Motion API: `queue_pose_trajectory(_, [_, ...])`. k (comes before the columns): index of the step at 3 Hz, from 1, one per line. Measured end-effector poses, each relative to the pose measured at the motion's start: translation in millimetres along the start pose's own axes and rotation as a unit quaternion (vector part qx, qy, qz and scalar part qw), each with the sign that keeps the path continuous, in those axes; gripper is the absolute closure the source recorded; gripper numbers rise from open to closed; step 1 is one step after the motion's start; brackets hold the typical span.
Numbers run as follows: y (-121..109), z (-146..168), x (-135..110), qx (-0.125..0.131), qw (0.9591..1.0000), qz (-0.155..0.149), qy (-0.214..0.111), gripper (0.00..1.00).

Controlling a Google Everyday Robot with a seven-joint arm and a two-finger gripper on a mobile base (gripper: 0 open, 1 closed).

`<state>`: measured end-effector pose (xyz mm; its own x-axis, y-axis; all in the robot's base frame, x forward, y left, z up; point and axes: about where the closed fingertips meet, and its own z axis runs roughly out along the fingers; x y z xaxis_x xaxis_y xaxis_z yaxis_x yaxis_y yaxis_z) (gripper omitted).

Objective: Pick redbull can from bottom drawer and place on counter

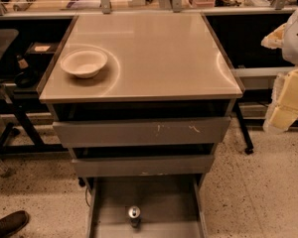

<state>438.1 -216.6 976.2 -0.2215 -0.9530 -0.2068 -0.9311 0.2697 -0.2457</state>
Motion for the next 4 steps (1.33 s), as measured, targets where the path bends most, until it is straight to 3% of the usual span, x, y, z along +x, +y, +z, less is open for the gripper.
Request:
queue_pose_trajectory(1, [0.4, 0.3, -0.4, 0.001, 1.0000, 0.001, -0.002, 0.00])
queue_pose_trajectory(2, [16.3, 25.7, -1.6, -0.009, 0.9999, 0.004, -0.010, 0.00])
queue_pose_trajectory(4, [85.7, 153.3, -25.6, -0.055, 0.9952, 0.011, -0.080, 0.00])
